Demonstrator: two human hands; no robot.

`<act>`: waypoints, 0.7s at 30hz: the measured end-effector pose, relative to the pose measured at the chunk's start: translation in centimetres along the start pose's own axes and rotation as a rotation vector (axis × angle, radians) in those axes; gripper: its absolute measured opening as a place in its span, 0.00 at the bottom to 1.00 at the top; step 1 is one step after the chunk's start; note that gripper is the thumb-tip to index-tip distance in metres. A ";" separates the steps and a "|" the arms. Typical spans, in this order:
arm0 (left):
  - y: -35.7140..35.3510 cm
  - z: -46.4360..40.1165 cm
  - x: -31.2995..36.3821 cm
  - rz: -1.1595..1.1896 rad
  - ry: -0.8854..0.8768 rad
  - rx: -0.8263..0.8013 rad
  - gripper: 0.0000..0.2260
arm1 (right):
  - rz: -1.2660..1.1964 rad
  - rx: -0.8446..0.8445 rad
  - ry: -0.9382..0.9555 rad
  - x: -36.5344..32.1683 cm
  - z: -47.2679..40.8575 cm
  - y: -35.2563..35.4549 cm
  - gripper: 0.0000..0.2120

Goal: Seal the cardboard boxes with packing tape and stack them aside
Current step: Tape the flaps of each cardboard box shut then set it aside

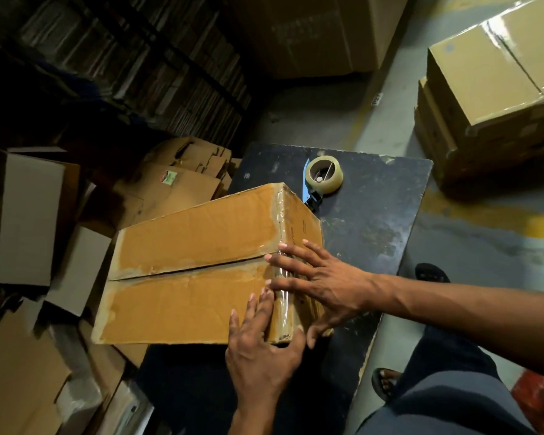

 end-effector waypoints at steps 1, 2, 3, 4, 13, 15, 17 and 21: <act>0.0 0.0 0.1 0.021 0.047 -0.006 0.32 | 0.007 0.037 -0.004 -0.1 -0.1 -0.6 0.56; 0.1 -0.2 0.2 0.045 0.117 -0.011 0.30 | 0.015 0.067 -0.006 -0.1 -0.2 -1.2 0.55; 0.2 -0.5 0.2 0.059 0.172 -0.015 0.29 | 0.016 0.086 -0.008 -0.1 -0.3 -1.8 0.55; 0.3 -0.8 -0.1 0.059 0.177 -0.016 0.29 | 0.012 0.099 -0.008 0.0 -0.5 -2.1 0.55; 0.7 0.2 -4.0 -0.014 -0.380 -0.184 0.48 | -0.086 0.110 -0.007 0.0 -0.3 -1.1 0.53; 0.4 -0.1 -4.4 0.016 -0.393 -0.136 0.41 | -0.089 0.141 -0.042 -0.6 -0.3 -1.6 0.50; 0.5 -0.6 -4.8 0.067 -0.396 -0.142 0.38 | -0.121 0.177 -0.047 -0.8 -0.4 -2.1 0.47; 1.7 -1.7 -5.6 0.093 -0.420 -0.279 0.37 | -0.262 0.184 -0.020 -0.8 -0.4 -1.2 0.41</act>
Point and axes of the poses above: each hand's wrist, its own z-axis away from the middle knuckle, its own y-axis out of the back of the hand, x = y × z, the point moved 2 cm from there along -z, towards the middle knuckle, and after that the axes turned 3 degrees about -x, right-handed, at the moved point
